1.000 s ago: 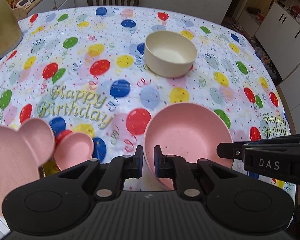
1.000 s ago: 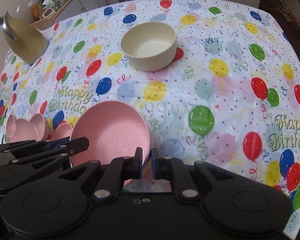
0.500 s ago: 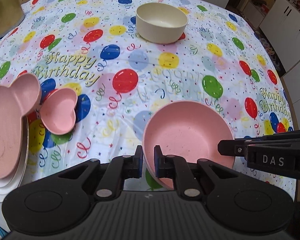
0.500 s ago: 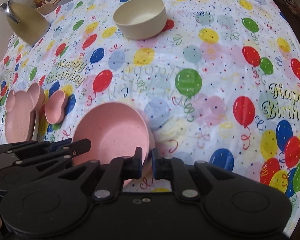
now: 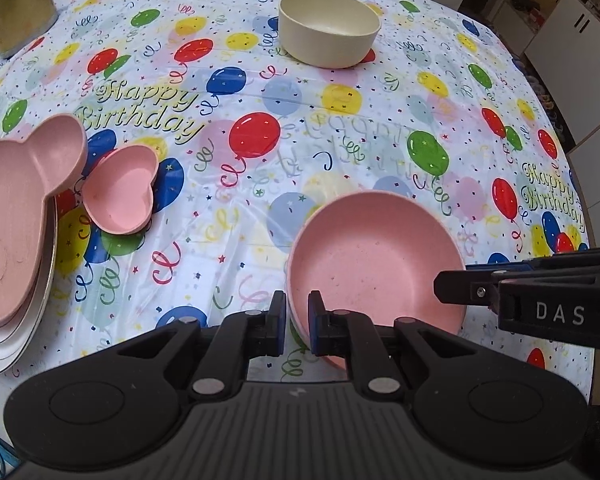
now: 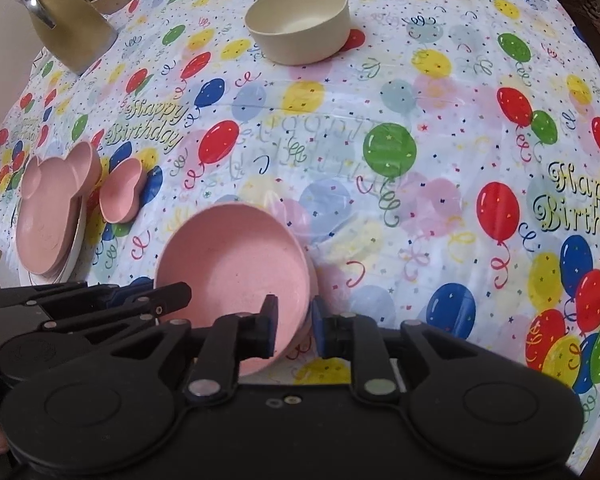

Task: Organize plates and bowls
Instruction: 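Carry the pink bowl over the plate stack with both grippers, then lower the pink bowl onto the plate stack and open both grippers, then move both grippers to the rim of the cream bowl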

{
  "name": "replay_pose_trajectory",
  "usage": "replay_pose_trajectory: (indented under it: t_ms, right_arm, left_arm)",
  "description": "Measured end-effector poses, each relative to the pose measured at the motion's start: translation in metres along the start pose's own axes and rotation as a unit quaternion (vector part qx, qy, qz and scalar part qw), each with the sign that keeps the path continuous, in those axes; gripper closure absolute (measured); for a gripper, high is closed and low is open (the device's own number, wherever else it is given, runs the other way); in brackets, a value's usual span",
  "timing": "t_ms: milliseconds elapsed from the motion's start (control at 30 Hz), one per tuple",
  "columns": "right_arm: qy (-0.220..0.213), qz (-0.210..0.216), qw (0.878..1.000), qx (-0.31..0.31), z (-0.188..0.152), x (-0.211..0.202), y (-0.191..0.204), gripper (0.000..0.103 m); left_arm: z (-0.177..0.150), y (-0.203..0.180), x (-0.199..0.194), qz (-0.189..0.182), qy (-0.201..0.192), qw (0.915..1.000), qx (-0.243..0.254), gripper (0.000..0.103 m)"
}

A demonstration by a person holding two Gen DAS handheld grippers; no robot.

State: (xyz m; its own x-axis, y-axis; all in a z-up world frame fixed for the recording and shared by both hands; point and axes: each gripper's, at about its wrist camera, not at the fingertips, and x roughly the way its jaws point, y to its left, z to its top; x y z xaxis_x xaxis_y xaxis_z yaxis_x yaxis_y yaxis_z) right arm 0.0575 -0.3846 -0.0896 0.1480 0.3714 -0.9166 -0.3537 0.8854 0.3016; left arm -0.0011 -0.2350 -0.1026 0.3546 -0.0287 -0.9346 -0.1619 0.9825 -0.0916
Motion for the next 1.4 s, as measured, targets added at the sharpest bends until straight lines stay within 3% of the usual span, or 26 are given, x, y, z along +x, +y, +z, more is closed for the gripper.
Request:
replay_pose_trajectory:
  t_ms: [333, 733, 933, 1000, 1067, 1333, 1400]
  right_arm:
    - [-0.027, 0.005, 1.0, -0.009, 0.004, -0.022, 0.002, 0.075]
    - [-0.084, 0.009, 0.996, -0.029, 0.021, -0.056, 0.011, 0.063]
    - [-0.096, 0.009, 0.995, -0.032, 0.031, -0.066, 0.015, 0.056]
    - [-0.102, 0.009, 0.994, -0.035, 0.035, -0.07, 0.017, 0.055]
    - [-0.109, 0.004, 0.993, -0.038, 0.04, -0.073, 0.018, 0.05]
    - [-0.142, -0.016, 0.989, -0.039, 0.065, -0.083, 0.02, 0.029]
    - [-0.15, -0.022, 0.988, -0.036, 0.074, -0.084, 0.019, 0.023]
  left_arm:
    - [0.003, -0.002, -0.018, 0.0, -0.016, 0.9999, 0.004, 0.092]
    - [0.024, -0.003, -0.057, -0.01, -0.078, 0.9968, 0.016, 0.091]
    - [0.04, -0.002, -0.072, -0.015, -0.106, 0.994, 0.022, 0.072]
    - [0.047, -0.001, -0.075, -0.013, -0.113, 0.9932, 0.022, 0.057]
    - [0.053, 0.0, -0.079, -0.01, -0.123, 0.9922, 0.021, 0.049]
    - [0.089, 0.01, -0.082, -0.012, -0.146, 0.9891, 0.02, 0.048]
    - [0.099, 0.013, -0.081, -0.017, -0.152, 0.988, 0.021, 0.039]
